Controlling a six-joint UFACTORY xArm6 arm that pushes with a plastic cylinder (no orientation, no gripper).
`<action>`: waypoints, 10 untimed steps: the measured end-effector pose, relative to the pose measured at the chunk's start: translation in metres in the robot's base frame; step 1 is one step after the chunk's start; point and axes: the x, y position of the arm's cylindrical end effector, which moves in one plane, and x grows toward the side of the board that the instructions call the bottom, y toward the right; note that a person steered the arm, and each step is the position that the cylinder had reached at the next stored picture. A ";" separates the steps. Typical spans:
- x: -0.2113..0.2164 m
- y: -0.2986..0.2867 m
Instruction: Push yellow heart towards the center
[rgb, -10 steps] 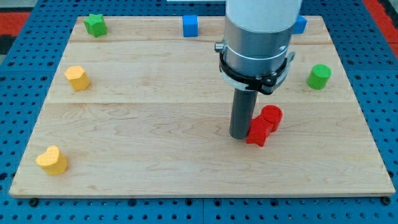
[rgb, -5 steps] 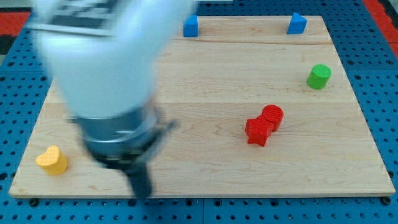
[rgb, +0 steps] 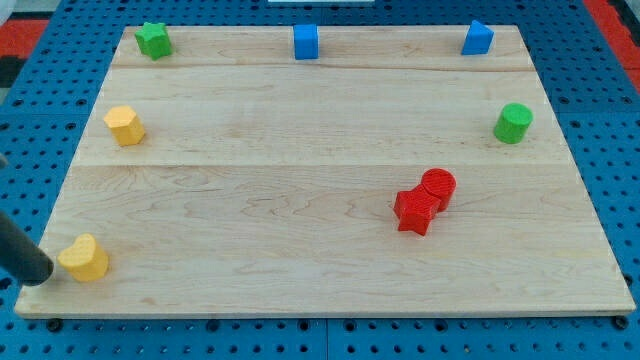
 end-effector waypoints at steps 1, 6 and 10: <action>-0.008 0.014; -0.013 0.057; -0.035 0.154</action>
